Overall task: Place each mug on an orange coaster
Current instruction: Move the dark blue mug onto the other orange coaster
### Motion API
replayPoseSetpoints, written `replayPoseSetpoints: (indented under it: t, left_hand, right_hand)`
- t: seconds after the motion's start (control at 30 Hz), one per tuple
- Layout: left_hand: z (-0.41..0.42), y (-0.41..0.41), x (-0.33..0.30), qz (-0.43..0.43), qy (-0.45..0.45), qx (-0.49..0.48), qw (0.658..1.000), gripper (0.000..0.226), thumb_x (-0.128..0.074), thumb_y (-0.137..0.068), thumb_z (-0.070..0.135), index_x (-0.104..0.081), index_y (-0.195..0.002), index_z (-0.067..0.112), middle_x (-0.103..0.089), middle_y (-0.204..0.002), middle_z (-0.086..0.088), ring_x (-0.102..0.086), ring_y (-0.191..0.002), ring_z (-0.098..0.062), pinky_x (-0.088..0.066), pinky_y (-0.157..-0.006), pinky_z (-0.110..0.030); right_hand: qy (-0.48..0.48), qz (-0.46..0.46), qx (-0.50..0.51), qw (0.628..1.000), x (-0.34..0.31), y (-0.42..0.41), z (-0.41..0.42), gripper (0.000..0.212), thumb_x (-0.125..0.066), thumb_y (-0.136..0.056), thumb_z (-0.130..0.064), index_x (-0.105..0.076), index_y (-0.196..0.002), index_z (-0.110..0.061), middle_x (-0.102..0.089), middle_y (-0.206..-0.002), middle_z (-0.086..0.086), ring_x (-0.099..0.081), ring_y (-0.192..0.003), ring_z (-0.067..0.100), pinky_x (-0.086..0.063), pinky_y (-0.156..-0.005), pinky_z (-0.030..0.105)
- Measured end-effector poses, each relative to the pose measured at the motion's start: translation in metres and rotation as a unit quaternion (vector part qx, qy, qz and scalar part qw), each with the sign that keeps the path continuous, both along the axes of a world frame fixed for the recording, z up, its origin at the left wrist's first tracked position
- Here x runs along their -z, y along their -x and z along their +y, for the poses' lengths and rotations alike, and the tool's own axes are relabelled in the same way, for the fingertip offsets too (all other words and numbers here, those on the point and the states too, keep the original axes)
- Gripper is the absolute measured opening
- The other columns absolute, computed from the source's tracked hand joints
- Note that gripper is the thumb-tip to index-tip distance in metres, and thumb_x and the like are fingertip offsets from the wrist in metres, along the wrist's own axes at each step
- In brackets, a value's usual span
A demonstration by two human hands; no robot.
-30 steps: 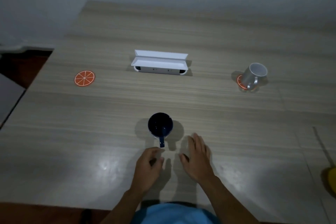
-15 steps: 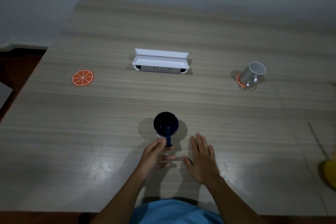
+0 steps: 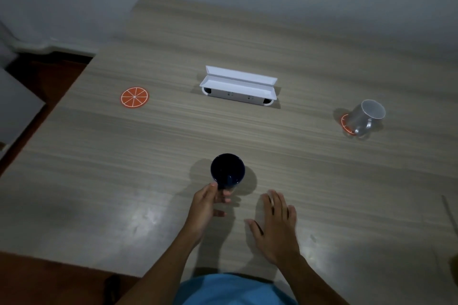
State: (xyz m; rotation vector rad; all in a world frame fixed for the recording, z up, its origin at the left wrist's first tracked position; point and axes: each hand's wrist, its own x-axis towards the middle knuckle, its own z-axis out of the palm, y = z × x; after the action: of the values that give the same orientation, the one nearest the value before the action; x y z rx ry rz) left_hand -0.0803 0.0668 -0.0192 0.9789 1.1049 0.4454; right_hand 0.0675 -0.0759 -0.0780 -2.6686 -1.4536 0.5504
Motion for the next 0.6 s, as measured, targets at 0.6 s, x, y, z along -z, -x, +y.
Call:
replayPoseSetpoints:
  t: [0.6]
  left_hand:
    - [0.204,0.100,-0.024,-0.005,-0.086,-0.234,0.969,0.036,-0.034,-0.108,0.026,-0.065,-0.101,0.011,-0.071,-0.082,-0.002,-0.064,-0.074,-0.015,-0.050,-0.056,-0.028]
  right_hand:
    - [-0.020,0.007,-0.174,0.984,-0.013,0.106,0.266,0.091,-0.019,-0.088,-0.076,-0.001,-0.160,-0.024,0.010,-0.170,0.006,0.012,-0.155,0.033,0.001,-0.121,0.063]
